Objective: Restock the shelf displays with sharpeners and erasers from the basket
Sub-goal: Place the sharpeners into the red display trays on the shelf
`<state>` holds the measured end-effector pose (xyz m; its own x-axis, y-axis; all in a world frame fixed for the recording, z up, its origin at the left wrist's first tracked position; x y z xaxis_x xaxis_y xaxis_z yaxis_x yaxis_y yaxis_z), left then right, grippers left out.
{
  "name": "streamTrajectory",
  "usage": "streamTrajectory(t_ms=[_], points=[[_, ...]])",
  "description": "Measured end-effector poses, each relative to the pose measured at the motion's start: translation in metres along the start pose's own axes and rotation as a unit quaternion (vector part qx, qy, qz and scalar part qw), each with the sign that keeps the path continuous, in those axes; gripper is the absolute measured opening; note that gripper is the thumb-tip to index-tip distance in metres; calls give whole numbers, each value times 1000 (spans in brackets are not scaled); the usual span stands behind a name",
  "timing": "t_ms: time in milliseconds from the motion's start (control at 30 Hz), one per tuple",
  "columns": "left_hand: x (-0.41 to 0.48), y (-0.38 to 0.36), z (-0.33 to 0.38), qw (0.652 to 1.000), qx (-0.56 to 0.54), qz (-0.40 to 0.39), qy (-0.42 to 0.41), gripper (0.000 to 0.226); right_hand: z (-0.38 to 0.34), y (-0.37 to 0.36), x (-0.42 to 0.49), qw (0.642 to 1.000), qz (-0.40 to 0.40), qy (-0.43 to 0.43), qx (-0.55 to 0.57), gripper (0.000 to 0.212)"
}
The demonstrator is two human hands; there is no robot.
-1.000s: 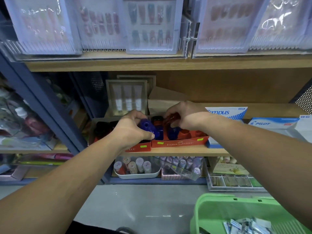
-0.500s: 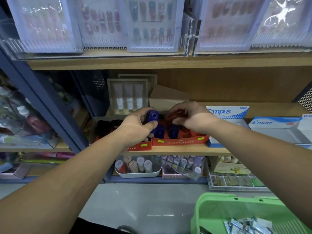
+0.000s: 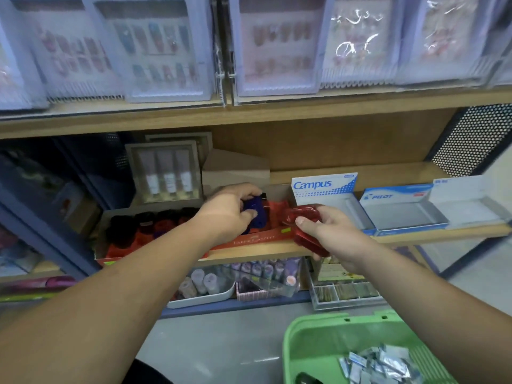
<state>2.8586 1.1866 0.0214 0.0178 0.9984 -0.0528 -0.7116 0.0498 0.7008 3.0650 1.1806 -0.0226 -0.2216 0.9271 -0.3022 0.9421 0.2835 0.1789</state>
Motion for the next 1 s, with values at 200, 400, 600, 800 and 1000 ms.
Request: streamTrajectory(t_ms=[200,400,600,800,1000], points=[[13,-16,2,992,127,11,14,25,7,21,-14,994,31,13,105,18],[11,-27,24,972,236,9,-12,16,14,24,-23,988,29,-8,152,17],[-6,-22,43,981,186,-28,-36,58,8,9,-25,988,10,-10,151,20],[-53,10,18,984,-175,17,16,35,-14,-55,-27,984,-49,2,174,16],[-95,102,-45,983,-138,113,46,24,-33,-134,-33,988,-109,8,112,21]])
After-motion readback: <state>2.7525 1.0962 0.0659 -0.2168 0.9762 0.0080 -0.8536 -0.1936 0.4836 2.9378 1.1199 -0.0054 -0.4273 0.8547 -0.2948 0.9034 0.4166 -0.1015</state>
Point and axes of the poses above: each hand's wrist, its own x-axis towards the middle knuckle, its own y-axis out of the back of the hand, z = x × y, the point moved 10 cm from there along x, towards the middle knuckle, and after that the axes turned 1 degree about -z, right-handed, at the moved point
